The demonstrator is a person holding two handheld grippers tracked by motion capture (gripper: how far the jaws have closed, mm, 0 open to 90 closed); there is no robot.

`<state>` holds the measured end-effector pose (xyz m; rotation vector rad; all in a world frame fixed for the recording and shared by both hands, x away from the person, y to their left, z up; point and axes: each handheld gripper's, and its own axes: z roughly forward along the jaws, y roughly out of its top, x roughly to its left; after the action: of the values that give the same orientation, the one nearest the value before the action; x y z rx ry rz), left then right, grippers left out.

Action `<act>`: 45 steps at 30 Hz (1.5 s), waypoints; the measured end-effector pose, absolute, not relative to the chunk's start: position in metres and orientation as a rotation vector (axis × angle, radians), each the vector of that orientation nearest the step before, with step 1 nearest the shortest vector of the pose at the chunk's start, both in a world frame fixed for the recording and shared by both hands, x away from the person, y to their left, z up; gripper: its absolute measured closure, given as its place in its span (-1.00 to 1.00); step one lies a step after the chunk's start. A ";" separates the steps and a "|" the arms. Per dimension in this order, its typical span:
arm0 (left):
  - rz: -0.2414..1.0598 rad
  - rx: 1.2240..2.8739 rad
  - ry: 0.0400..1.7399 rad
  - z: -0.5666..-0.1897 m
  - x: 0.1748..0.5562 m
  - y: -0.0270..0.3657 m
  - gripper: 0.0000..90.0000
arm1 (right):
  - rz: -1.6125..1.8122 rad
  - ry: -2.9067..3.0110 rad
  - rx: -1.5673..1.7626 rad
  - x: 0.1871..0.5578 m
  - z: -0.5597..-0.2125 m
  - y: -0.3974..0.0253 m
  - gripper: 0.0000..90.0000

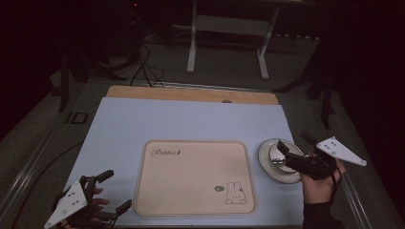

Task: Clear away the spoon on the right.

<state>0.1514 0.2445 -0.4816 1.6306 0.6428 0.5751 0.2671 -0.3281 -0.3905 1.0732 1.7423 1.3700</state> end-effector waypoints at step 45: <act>0.573 1.647 0.634 -0.483 0.152 0.242 -1.00 | 1.264 1.568 1.555 0.293 -0.433 -0.449 -0.64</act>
<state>0.1515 0.2422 -0.4830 1.6474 0.6342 0.5733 0.2933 -0.4494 -0.4329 1.5548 1.5683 1.2636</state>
